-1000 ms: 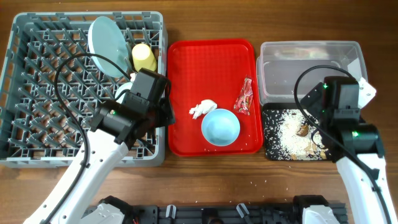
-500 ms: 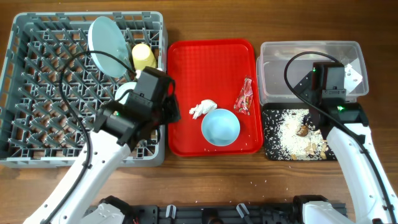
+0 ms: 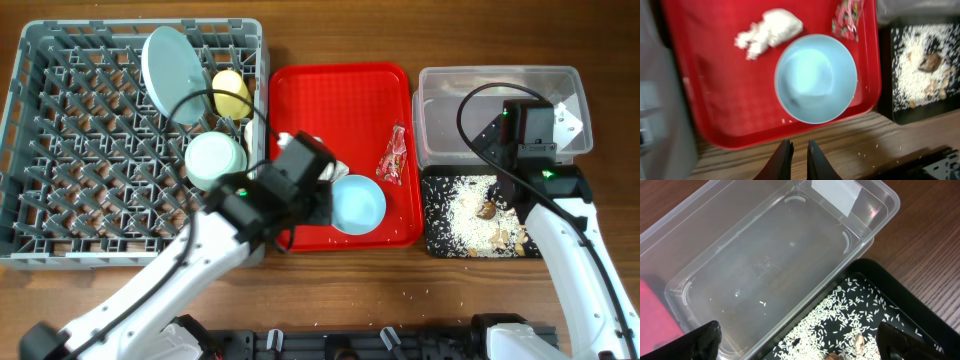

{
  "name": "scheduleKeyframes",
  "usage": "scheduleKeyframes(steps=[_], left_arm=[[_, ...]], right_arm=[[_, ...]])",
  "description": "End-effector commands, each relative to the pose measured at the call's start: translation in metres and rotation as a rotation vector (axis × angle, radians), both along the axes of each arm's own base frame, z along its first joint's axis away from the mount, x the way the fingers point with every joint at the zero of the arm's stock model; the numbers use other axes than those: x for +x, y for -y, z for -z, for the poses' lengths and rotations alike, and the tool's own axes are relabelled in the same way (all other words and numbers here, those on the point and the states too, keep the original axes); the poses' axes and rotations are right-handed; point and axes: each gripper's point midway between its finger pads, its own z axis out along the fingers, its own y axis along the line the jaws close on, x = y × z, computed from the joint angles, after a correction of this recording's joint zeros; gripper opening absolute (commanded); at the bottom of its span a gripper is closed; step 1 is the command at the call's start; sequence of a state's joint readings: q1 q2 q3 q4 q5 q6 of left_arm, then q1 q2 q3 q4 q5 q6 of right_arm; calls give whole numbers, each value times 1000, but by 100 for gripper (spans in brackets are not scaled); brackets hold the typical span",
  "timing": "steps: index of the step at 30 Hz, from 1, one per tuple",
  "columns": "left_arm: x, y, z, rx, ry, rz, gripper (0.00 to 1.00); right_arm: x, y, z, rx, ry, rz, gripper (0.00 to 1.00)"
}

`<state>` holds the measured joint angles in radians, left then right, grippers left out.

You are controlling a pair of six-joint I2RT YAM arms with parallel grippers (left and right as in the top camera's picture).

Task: Sort waste into correct bins and load items into the dishwasher rack
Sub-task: 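Move the left gripper to the light blue bowl and grasp its rim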

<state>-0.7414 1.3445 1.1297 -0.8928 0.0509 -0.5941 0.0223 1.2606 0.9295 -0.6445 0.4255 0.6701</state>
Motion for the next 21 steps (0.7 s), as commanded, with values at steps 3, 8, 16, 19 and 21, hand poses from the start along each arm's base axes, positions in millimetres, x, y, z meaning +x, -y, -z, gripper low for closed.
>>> scheduleKeyframes(steps=[3,8,16,19,21], left_arm=[[-4,50,34,0,-25,82,21],[1,78,52,-20,-6,122,26],[11,110,75,-56,26,152,24],[14,113,83,-52,24,152,24],[14,113,89,-42,17,150,23]], right_arm=[[3,1,2,7,-2,11,100],[3,1,2,7,-2,11,100],[3,1,2,7,-2,11,100],[2,1,2,7,-2,11,100],[2,1,2,7,-2,11,100]])
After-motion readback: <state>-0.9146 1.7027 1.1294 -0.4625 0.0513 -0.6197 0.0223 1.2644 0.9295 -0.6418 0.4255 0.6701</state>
